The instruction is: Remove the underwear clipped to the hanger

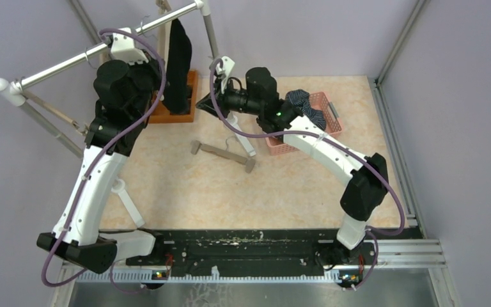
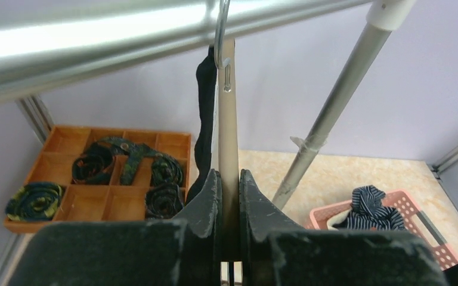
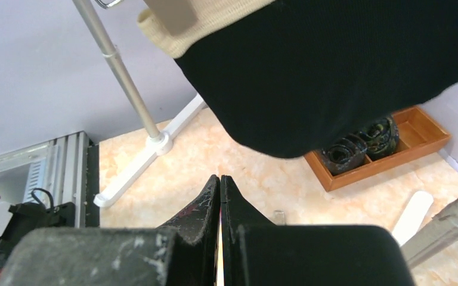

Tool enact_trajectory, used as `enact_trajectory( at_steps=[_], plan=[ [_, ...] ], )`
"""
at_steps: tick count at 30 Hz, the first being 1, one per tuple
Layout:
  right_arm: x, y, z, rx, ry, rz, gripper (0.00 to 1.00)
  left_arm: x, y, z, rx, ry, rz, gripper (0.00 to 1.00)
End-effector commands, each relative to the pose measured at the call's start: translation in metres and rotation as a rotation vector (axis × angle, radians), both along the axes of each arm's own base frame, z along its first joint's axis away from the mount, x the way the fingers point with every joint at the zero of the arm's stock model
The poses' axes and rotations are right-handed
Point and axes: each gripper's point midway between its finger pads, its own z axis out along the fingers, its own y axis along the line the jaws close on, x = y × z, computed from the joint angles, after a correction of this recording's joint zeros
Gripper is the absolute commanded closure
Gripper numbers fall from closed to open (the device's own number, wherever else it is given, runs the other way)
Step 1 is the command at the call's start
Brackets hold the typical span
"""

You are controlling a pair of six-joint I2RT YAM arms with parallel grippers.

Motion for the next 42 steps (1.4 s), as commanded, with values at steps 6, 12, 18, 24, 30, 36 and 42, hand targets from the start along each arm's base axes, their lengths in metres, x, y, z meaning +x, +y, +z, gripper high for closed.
enact_trajectory(
  at_steps=[6,12,18,24,30,36,42],
  plan=[
    [-0.007,-0.017,0.038,0.067,-0.118,-0.055,1.0,-0.019,0.004,0.066,0.023,-0.279,-0.021,1.0],
    [-0.003,-0.025,0.04,0.047,-0.138,-0.097,1.0,-0.029,0.004,0.063,0.026,-0.228,-0.041,1.0],
    [0.005,-0.022,0.038,0.041,-0.114,-0.09,1.0,-0.048,0.011,0.036,0.004,-0.166,-0.044,1.0],
    [0.013,-0.014,0.035,0.042,-0.101,-0.08,1.0,-0.063,0.003,-0.009,-0.001,-0.049,-0.112,1.0],
    [0.035,-0.027,0.039,-0.006,-0.12,-0.166,1.0,-0.094,-0.024,-0.075,0.114,0.13,-0.334,1.0],
    [0.059,-0.076,0.039,-0.13,-0.138,-0.26,0.89,-0.142,-0.022,-0.128,0.245,0.299,-0.469,1.0],
    [0.018,-0.141,0.033,-0.218,-0.136,0.02,0.27,-0.165,-0.015,-0.15,0.351,0.271,-0.515,1.0]
  ],
)
